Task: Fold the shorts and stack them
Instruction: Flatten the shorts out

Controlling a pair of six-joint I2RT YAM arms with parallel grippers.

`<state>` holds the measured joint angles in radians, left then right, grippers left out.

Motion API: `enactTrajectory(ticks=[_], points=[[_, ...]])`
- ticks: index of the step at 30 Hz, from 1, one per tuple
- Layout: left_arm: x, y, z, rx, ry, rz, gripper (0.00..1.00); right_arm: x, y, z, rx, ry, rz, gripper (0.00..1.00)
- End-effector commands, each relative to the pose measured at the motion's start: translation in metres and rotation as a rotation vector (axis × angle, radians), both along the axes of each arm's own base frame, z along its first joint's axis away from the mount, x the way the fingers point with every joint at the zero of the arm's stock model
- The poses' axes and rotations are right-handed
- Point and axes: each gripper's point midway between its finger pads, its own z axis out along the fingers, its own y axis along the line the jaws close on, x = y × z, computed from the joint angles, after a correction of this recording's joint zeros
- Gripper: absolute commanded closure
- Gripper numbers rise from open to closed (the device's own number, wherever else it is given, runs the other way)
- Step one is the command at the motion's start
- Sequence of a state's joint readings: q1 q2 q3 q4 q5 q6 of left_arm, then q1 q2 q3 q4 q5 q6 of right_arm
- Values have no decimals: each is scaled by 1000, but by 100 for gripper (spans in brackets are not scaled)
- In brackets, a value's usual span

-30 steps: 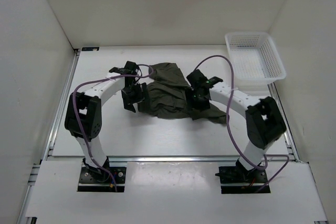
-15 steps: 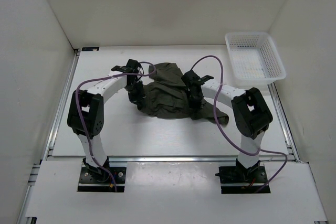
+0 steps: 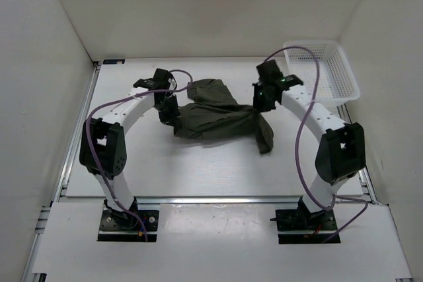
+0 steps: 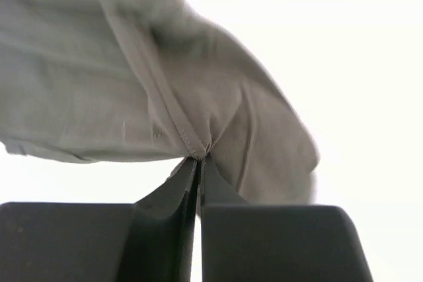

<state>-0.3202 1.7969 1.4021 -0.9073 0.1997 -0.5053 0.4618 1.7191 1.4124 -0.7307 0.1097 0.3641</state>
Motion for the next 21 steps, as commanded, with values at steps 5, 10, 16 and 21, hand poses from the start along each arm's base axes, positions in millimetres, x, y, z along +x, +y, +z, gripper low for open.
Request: enactTrajectory(ticks=[5, 10, 16, 21], points=[[10, 7, 57, -61, -161, -7, 90, 82, -60, 65, 205, -110, -196, 97], [7, 14, 63, -70, -176, 0, 90, 108, -87, 59, 237, -57, -261, 84], [8, 22, 66, -63, -184, 3, 90, 103, -100, 63, 192, -93, -312, 84], [4, 28, 68, -56, -192, -4, 90, 72, -75, 62, 207, -95, -245, 74]])
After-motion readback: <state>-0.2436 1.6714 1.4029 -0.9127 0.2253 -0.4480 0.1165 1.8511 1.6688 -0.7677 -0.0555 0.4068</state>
